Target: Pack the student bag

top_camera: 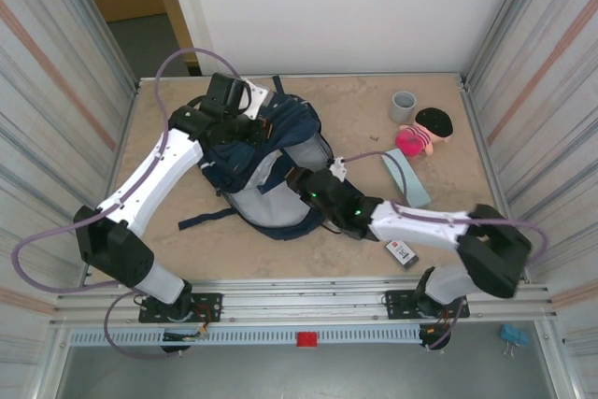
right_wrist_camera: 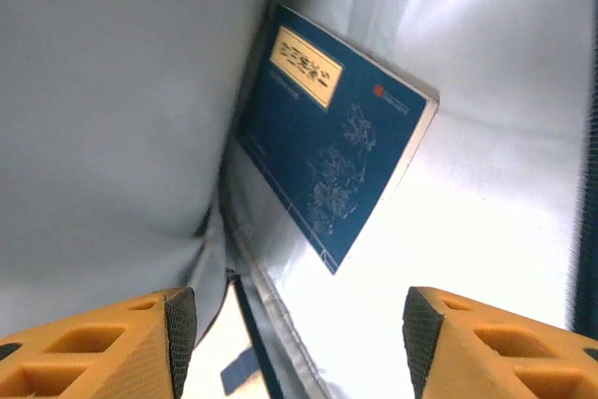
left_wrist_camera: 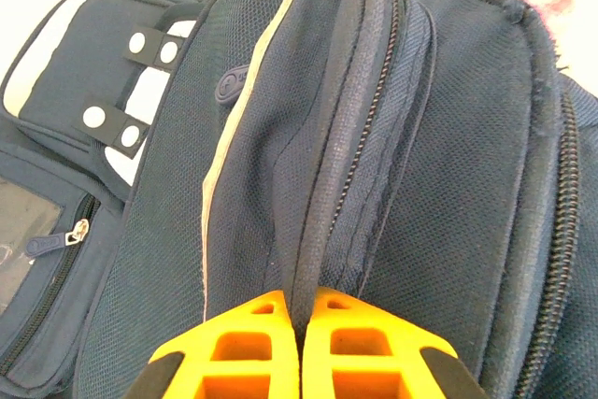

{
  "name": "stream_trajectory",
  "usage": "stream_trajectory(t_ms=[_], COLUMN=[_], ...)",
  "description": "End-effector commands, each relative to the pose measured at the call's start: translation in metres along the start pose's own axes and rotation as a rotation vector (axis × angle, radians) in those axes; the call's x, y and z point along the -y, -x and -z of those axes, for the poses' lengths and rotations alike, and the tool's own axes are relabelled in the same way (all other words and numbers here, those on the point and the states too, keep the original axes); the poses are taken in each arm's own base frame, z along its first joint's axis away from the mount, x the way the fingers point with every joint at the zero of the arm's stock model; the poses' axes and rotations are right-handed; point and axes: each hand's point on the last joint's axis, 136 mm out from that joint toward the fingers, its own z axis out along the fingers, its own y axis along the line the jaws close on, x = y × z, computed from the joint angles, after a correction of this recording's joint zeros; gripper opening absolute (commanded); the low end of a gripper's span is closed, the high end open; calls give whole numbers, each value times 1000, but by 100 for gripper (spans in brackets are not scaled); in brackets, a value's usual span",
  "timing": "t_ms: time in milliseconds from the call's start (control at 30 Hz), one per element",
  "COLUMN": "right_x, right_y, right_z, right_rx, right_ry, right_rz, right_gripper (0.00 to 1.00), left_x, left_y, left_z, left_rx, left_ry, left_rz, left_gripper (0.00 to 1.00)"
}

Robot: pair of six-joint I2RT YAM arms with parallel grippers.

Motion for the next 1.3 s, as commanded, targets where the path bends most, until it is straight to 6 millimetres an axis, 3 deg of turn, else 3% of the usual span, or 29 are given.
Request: stream_trajectory(t_ms=[0, 100, 267, 367, 400, 433, 467, 567, 700, 867, 1100, 1267], right_x=[17, 13, 4, 1, 1, 0, 0, -9, -28, -35, -29, -12], right_y=[7, 17, 36, 46, 48, 51, 53, 57, 47, 18, -26, -57], right_z=[38, 72, 127, 147, 151, 154, 156, 159, 148, 109, 51, 15], right_rx=[-28, -46, -40, -12, -6, 1, 4, -18, -100, -287, -427, -517], right_ry=[-62, -17, 74, 117, 129, 135, 133, 151, 200, 193, 164, 147], right_rz=[158, 266, 406, 511, 557, 599, 630, 731, 895, 1095, 1357, 1484], right_gripper=[61, 60, 63, 65, 67, 71, 72, 74, 81, 99, 99, 99], left_x=[-12, -9, 15, 30, 34, 39, 42, 42, 23, -10, -43, -50], left_y=[6, -6, -38, -62, -69, -73, -75, -71, -70, -90, -119, -133], left_z=[-6, -15, -38, -51, -53, -51, -48, -30, 3, 33, 60, 72], left_rx=[32, 13, -60, -139, -165, -183, -186, -144, -88, -49, 2, 43], left_ry=[39, 23, -97, -118, -127, -145, -159, -153, -109, -56, -40, -28], left_rz=[6, 10, -24, -56, -57, -47, -35, 4, 116, 276, 501, 561], left_gripper=[0, 0, 1, 9, 24, 46, 58, 79, 89, 91, 92, 92])
